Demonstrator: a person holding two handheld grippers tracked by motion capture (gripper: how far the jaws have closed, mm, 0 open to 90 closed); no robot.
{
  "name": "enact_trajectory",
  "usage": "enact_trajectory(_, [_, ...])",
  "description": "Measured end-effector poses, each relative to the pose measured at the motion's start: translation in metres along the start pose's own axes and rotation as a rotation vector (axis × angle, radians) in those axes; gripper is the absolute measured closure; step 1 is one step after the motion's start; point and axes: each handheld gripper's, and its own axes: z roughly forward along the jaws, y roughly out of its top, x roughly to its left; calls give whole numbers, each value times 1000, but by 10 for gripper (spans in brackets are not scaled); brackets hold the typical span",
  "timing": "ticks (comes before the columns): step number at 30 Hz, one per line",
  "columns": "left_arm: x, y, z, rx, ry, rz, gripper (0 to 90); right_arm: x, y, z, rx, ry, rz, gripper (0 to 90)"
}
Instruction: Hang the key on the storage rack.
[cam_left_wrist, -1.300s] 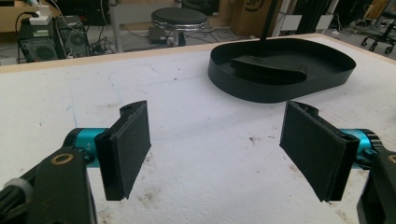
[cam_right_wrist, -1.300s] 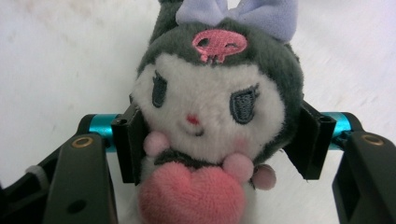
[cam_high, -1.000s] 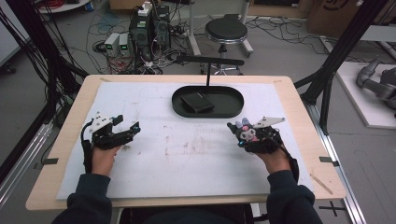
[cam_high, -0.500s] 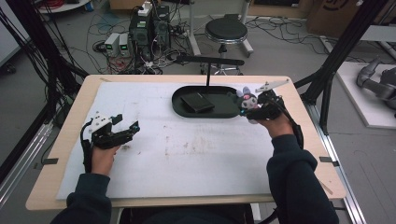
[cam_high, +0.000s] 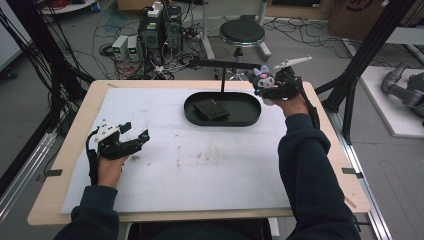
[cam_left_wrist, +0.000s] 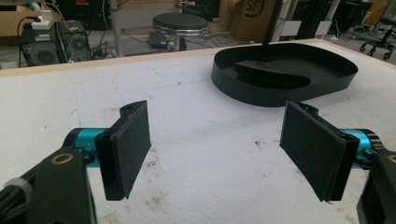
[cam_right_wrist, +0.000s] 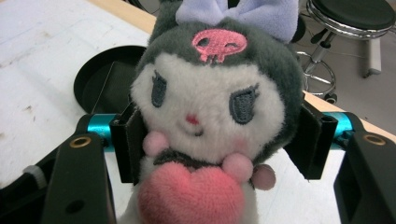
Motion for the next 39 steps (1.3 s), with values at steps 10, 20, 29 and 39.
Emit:
enact_trajectory(10, [1,0,0,0,0,-5,242,-7,20,19,-1,-40,29,329])
enact_trajectory(20, [2,-1,-1,0,3,-10,242,-21,21,26,-12,-128,111,329])
enact_trajectory(29, [2,-1,-1,0,4,-7,242,-30,-1,25,51,-158,127,333])
enact_trajectory(39, [3,-2,-1,4,6,-10,241,-19,-9,54,160,-183,89,337])
